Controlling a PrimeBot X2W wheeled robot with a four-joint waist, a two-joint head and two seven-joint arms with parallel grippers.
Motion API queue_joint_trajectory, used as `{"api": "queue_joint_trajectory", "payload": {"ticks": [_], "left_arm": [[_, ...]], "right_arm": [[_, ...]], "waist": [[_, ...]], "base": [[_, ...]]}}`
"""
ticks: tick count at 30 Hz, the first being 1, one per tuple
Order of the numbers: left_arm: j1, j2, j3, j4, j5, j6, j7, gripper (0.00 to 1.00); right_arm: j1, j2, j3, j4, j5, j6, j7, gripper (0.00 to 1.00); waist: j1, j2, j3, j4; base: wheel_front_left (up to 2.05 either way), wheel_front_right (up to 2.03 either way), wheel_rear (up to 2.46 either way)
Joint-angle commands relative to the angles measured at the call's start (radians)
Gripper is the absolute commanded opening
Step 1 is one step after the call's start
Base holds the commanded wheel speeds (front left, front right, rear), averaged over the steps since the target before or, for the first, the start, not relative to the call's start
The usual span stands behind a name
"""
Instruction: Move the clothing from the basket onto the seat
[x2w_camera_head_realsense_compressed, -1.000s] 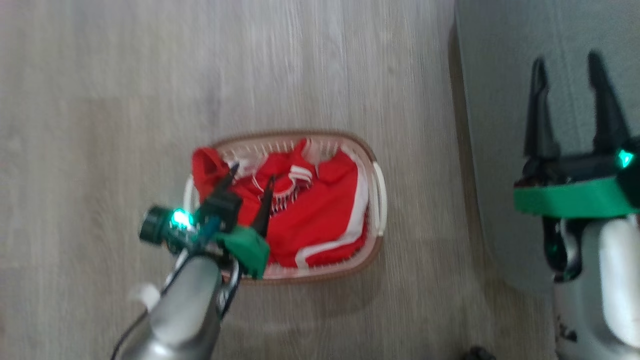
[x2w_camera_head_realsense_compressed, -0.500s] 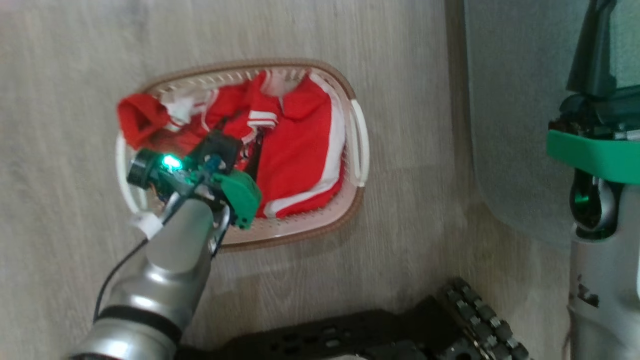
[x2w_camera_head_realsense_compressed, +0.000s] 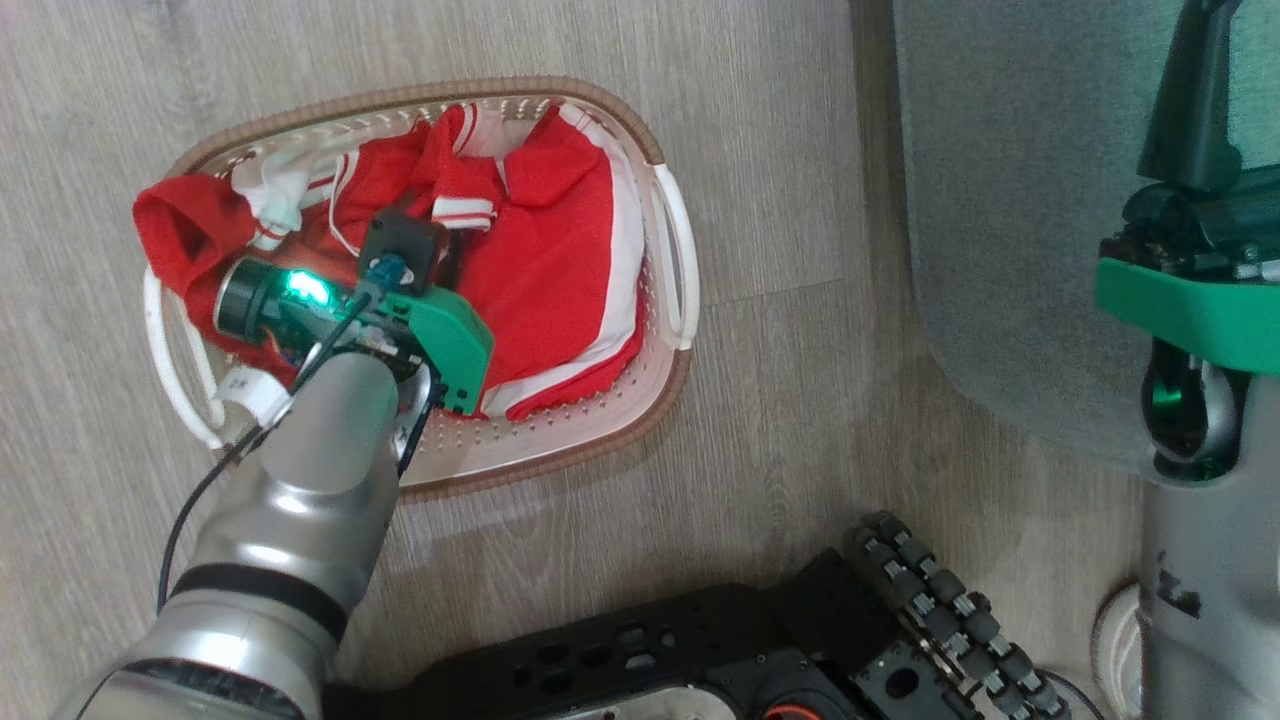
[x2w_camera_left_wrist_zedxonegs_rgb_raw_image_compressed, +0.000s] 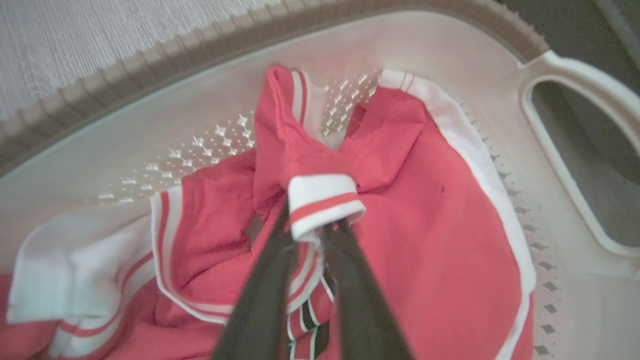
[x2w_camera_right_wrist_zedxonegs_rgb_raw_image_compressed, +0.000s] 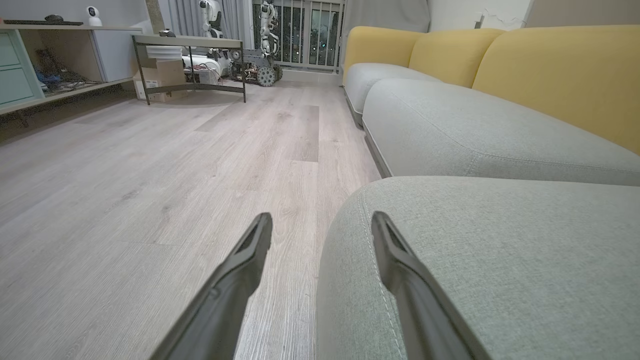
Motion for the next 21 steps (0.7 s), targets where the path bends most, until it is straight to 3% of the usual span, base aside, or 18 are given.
{"api": "queue_joint_trajectory", "payload": {"ticks": [1,10,21], "left_arm": [[0.016,0.014,0.024,-0.023,-0.008,-0.005,-0.013,0.0],[0.102,0.007,0.022,-0.144,-0.049,-0.016,-0.013,0.0],[0.309,0.005,0.052,-0.374,-0.08,-0.021,-0.013,0.0]], "right_arm": [[0.01,-0.006,0.011,-0.036,0.001,0.007,-0.006,1.0],[0.021,-0.006,0.027,0.004,-0.006,0.007,-0.006,1.0],[0.102,-0.006,0.044,0.126,-0.027,0.007,-0.006,1.0]], "waist": [[-0.0001,0.0,-0.005,0.003],[-0.0001,0.0,-0.112,0.038],[-0.0001,0.0,-0.383,0.1]], "base": [[0.0,0.0,0.0],[0.0,0.0,0.0],[0.0,0.0,0.0]]}}
